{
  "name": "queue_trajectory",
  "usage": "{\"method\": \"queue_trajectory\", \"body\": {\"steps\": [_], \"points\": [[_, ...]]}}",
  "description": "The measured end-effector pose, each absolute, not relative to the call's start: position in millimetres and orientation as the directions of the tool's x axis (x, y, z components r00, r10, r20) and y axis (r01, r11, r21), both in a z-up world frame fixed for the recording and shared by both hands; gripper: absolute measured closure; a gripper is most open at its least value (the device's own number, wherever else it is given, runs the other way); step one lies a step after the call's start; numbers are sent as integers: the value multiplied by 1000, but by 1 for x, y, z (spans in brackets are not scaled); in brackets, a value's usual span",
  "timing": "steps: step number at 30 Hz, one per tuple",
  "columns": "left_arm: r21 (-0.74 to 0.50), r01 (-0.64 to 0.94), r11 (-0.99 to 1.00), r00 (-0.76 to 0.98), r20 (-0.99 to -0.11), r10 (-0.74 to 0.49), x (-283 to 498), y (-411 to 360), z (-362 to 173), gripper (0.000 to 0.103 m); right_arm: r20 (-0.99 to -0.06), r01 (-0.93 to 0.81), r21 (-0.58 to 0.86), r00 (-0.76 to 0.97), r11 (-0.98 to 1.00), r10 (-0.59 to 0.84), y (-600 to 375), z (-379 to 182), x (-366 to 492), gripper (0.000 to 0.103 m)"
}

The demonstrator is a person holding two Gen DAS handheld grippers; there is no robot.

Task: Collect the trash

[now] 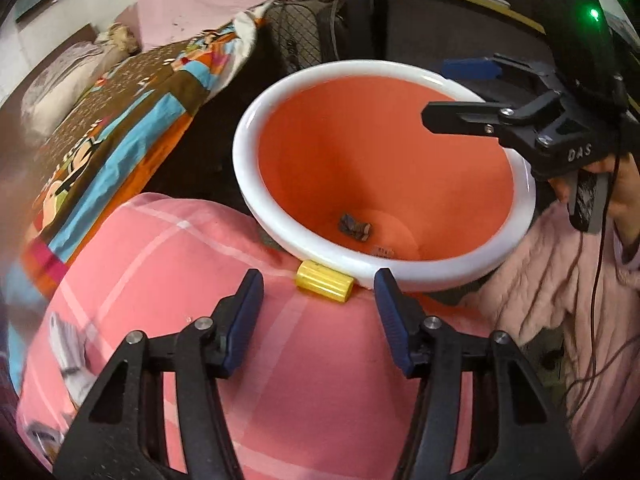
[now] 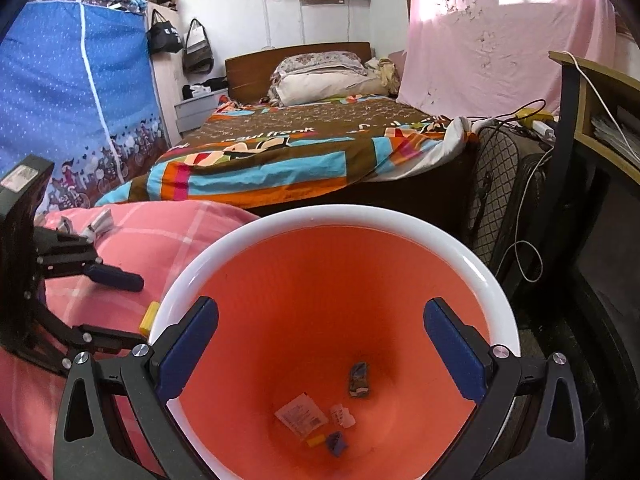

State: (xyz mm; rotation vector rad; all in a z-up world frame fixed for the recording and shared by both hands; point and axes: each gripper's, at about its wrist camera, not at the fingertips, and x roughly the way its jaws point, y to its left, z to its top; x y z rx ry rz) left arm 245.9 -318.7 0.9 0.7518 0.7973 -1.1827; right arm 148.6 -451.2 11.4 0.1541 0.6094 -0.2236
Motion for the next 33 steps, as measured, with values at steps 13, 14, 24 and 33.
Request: {"method": "queue_trajectory", "body": {"steps": [13,14,24,33], "points": [[125,988,95,155,-871,-467,244,-320,-7,70,-604,221,71,785,973,-135,-443,8,160,0],[125,987,96,156,-870,-468,244,-320,-7,70,-604,217,71,786,974,-131,-442,8,161,0],[77,972,223,193,-803,-564,243,-298,15,72,-576,214,112,810,971,-112,-443,15,157,0],[-38,949,313,195,-711,-676,219,-326,30,72,-461,303,155,864,940,-202,-455,35,138,0]]}}
